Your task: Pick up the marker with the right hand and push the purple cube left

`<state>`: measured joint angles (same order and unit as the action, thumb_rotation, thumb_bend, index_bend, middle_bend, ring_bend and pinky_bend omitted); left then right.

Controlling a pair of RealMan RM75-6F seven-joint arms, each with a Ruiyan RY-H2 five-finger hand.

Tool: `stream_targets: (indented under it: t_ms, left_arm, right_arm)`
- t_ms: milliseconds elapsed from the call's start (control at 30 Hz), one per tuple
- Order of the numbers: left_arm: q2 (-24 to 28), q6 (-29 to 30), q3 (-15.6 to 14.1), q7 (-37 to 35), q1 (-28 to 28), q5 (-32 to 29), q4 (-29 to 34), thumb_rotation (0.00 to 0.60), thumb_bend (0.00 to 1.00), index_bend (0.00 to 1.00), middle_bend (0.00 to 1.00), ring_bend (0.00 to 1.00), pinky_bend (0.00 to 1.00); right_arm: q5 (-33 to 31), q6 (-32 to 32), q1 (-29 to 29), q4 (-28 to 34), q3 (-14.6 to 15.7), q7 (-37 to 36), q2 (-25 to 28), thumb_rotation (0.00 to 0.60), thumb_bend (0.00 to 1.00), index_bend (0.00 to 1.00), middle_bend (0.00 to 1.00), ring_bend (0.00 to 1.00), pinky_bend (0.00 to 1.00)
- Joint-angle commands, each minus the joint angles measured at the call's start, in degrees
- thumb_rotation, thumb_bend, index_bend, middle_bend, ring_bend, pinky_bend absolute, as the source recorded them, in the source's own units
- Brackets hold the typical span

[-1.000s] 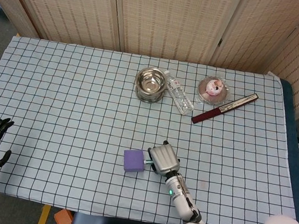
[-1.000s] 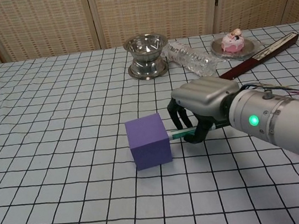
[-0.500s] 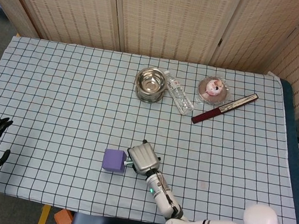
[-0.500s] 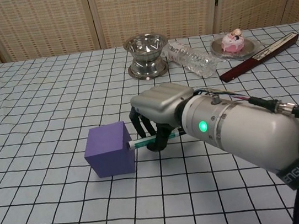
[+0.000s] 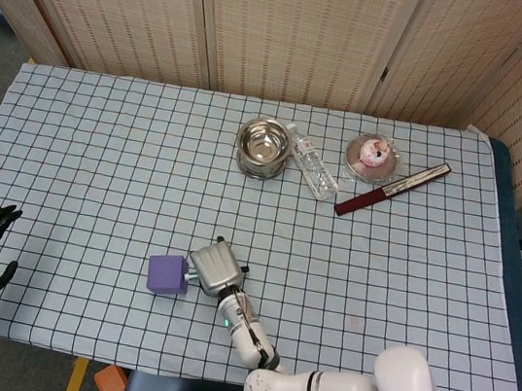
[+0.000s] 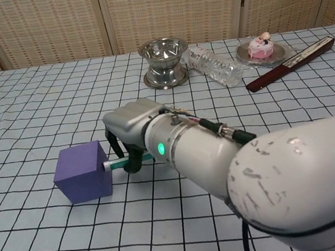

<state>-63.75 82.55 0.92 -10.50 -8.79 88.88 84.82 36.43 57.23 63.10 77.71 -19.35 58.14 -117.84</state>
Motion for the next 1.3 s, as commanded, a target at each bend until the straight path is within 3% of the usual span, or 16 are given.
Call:
stream_targets:
  t_ms: [33, 467, 667, 800, 1033, 1300]
  left_arm:
    - [0.07, -0.10, -0.02, -0.24, -0.05, 0.00, -0.03, 0.600, 0.46, 0.00, 0.00, 0.00, 0.15]
    - [0.20, -0.48, 0.19, -1.59, -0.24, -0.42, -0.44, 0.600, 0.46, 0.00, 0.00, 0.00, 0.15]
    - [0.27, -0.19, 0.11, -1.83, -0.19, -0.09, -0.53, 0.600, 0.46, 0.00, 0.00, 0.00, 0.15]
    - [0.43, 0.30, 0.16, -2.13, 0.05, -0.10, -0.45, 0.600, 0.46, 0.00, 0.00, 0.00, 0.15]
    - [0.36, 1.01, -0.18, -1.04, 0.32, 0.70, -0.07, 0.600, 0.46, 0.00, 0.00, 0.00, 0.15]
    - [-0.18, 1.05, -0.33, 1.31, 0.31, 0.98, 0.32, 0.600, 0.46, 0.00, 0.00, 0.00, 0.15]
  right_arm:
    - [-0.83, -0.56, 2.71, -3.81, -2.11, -0.55, -2.95, 0.600, 0.44, 0.97, 0.84, 0.60, 0.28]
    - [0.34, -4.89, 10.68, -16.24, -7.53, -6.50, -12.13, 0.600, 0.44, 0.97, 0.84, 0.60, 0.28]
    - [-1.24, -4.46, 14.70, -17.99, -5.53, -10.67, -12.16, 0.600, 0.44, 0.97, 0.84, 0.60, 0.28]
    - [-0.20, -1.63, 14.19, -17.81, -3.49, -10.33, -11.93, 0.600, 0.44, 0.97, 0.84, 0.60, 0.28]
    - [3.22, 6.76, 5.10, -3.15, 2.77, -7.12, -1.30, 0.600, 0.44, 0.97, 0.84, 0.60, 0.28]
    - [8.25, 17.67, -8.19, 17.73, 15.54, -5.03, 18.14, 0.600, 0.44, 0.95, 0.84, 0.60, 0.28]
